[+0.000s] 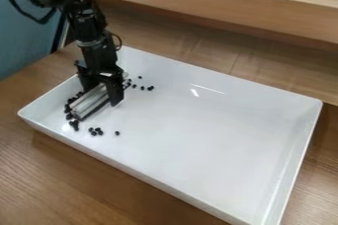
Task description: Sweep into pile
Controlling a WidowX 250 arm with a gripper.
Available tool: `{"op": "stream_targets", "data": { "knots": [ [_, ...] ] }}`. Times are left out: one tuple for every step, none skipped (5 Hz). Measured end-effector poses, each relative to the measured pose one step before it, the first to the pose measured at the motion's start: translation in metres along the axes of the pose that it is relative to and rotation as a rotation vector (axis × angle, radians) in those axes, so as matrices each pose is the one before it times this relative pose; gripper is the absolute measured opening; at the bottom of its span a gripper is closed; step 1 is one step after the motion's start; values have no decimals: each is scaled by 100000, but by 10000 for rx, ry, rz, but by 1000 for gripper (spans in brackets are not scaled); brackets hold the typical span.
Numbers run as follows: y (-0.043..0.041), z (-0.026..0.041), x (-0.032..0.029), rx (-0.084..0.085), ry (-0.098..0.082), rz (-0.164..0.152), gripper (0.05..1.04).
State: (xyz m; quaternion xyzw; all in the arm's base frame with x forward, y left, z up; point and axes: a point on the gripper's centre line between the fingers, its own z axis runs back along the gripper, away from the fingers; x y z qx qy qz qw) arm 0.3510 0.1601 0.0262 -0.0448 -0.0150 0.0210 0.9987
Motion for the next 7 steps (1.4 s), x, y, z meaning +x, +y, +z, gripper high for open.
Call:
{"op": "stream_targets", "data": {
  "knots": [
    [-466, 573, -471, -83, 187, 121, 1000],
    [-481, 2512, 97, 280, -294, 39, 1001],
    [-171, 1166, -164, 224, 22, 141, 1001],
    [-269, 1901, 23, 240, -295, 75, 1001],
    [-1415, 955, 134, -366, 105, -173, 1001],
    [-2089, 320, 83, -490, 309, -355, 1001],
    [-1790, -242, 202, -144, 30, -365, 1001]
  ]
}}
